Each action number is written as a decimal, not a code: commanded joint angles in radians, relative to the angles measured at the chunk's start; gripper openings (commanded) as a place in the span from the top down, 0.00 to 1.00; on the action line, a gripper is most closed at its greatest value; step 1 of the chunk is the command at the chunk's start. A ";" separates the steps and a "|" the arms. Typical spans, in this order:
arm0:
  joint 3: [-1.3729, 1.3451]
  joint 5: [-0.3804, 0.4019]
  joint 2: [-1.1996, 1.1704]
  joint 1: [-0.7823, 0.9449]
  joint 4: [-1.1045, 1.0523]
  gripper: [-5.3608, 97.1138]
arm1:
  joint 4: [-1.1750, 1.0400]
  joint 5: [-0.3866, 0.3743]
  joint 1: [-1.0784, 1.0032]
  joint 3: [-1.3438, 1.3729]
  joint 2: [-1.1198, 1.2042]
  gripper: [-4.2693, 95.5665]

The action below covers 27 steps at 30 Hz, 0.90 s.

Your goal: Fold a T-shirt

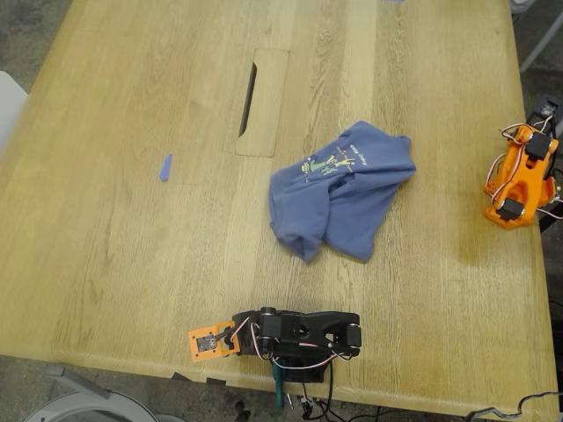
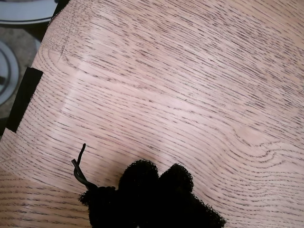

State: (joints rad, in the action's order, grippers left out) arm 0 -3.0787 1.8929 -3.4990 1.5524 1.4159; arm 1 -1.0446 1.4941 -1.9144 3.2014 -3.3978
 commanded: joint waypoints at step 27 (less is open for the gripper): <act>0.012 -0.005 -0.110 -0.003 0.012 0.95 | 0.028 0.163 0.029 0.067 -0.009 0.96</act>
State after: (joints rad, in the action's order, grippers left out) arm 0 -3.0787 1.8929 -3.4990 1.5524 1.4159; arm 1 -1.0477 1.6521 -1.8883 3.2014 -3.3978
